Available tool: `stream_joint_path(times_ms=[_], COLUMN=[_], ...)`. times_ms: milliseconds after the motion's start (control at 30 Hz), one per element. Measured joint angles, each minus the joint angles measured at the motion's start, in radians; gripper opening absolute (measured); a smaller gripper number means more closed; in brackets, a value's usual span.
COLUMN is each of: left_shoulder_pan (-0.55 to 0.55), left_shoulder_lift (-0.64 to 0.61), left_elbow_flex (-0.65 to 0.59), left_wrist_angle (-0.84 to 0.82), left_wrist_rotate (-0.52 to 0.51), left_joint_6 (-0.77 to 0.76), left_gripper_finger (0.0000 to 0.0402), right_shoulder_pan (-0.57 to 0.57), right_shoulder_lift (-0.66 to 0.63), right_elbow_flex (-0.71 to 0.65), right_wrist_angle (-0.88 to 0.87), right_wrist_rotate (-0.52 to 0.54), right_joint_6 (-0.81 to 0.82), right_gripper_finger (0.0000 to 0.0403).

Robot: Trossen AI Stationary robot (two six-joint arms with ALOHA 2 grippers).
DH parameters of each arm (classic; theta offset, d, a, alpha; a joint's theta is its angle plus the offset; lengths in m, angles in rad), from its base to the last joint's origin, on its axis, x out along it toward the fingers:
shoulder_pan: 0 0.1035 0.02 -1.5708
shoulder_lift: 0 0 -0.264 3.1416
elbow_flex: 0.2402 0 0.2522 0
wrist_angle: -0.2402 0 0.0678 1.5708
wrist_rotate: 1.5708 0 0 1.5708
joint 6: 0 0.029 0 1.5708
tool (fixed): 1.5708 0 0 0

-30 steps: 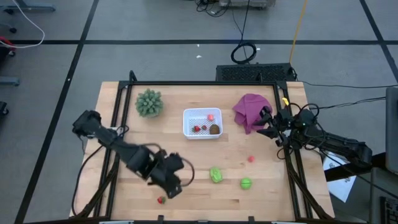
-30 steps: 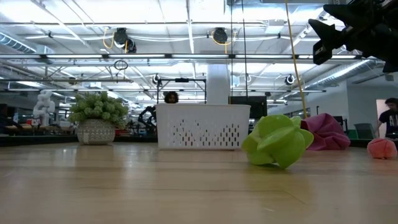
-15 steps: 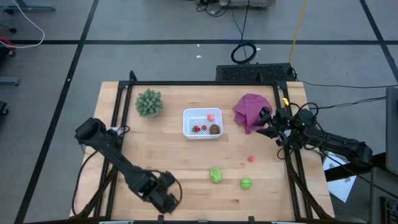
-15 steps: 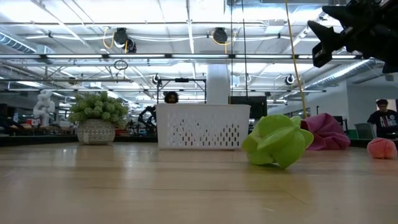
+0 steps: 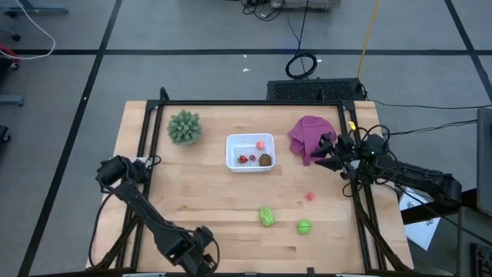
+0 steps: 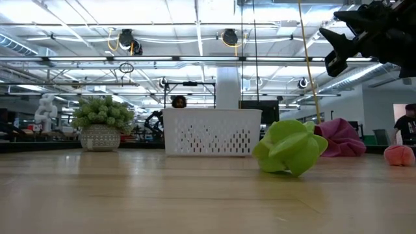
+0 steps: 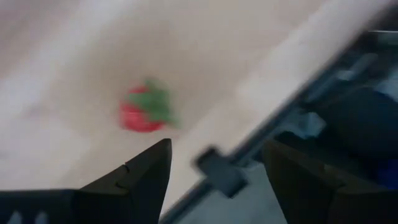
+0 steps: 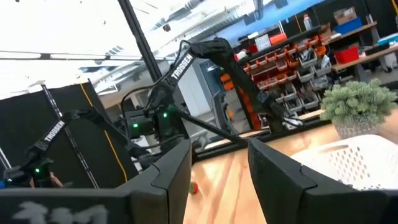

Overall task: Pick and placing Produce into tupperware
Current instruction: Put the red strawberry into the white bin

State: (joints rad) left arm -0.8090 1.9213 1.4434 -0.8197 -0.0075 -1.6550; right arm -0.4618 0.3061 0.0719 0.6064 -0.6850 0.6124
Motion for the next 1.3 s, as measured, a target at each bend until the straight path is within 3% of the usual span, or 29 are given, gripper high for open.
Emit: stream_joint_path(times_ms=[300,600,833,1300], left_shoulder_pan=[-0.006,-0.005,-0.003,0.004], left_shoulder_lift=[-0.002,-0.002,-0.002,-0.002], left_elbow_flex=[-0.001,-0.004,-0.103,-0.212], left_wrist_angle=[-0.118,-0.122,-0.021,0.167], left_wrist_rotate=[-0.038,-0.072,-0.024,-0.031], left_joint_6=[0.018,0.036,-0.014,-0.023], left_gripper_finger=[0.0255,0.0255,0.0255,0.0255], right_shoulder_pan=[0.000,0.000,0.000,0.000], right_shoulder_lift=[0.016,0.018,0.018,0.018], right_elbow_flex=[0.001,0.001,0.001,0.001], right_wrist_angle=[-0.005,-0.005,-0.005,-0.005], right_wrist_rotate=[0.000,0.000,0.000,0.000], right_joint_6=[0.004,-0.003,-0.003,-0.003], right_gripper_finger=[0.0151,0.0151,0.0151,0.0151])
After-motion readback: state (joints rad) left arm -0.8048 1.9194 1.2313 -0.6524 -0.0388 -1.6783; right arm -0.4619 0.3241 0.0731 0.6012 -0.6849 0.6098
